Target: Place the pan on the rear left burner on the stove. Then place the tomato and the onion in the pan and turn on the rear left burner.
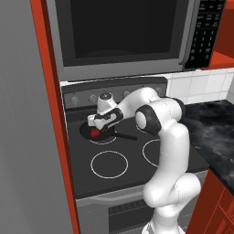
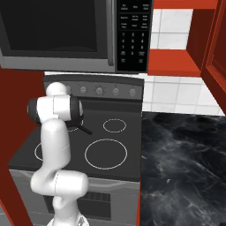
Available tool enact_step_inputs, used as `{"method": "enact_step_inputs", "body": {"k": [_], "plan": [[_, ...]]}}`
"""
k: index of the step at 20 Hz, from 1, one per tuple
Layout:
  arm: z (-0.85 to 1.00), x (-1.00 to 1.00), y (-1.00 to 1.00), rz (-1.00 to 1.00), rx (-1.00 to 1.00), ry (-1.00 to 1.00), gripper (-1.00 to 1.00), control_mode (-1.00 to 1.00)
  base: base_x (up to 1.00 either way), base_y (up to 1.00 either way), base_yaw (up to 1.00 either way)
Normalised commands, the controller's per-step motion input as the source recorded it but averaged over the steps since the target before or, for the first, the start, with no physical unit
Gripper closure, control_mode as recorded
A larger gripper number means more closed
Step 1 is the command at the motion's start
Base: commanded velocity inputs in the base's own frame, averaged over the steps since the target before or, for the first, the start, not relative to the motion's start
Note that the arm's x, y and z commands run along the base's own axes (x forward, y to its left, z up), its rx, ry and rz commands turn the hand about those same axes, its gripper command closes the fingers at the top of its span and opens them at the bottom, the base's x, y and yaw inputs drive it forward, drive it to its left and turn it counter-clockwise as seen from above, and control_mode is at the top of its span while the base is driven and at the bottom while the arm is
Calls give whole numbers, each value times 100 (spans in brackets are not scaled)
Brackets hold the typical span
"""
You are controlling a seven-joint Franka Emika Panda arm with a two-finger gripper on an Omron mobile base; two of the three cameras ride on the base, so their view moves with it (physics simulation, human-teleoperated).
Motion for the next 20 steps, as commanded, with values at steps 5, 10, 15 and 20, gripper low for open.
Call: {"method": "enact_step_inputs", "body": {"k": [5,10,15,20], "plan": [[8,0,0,-1,0,0,-100,-100,0,0,0],[25,0,0,-1,0,0,-100,-100,0,0,0],[33,-2,0,0,0,-6,-100,-100,0,0,0],[17,1,0,0,0,-13,-100,-100,0,0,0]]}}
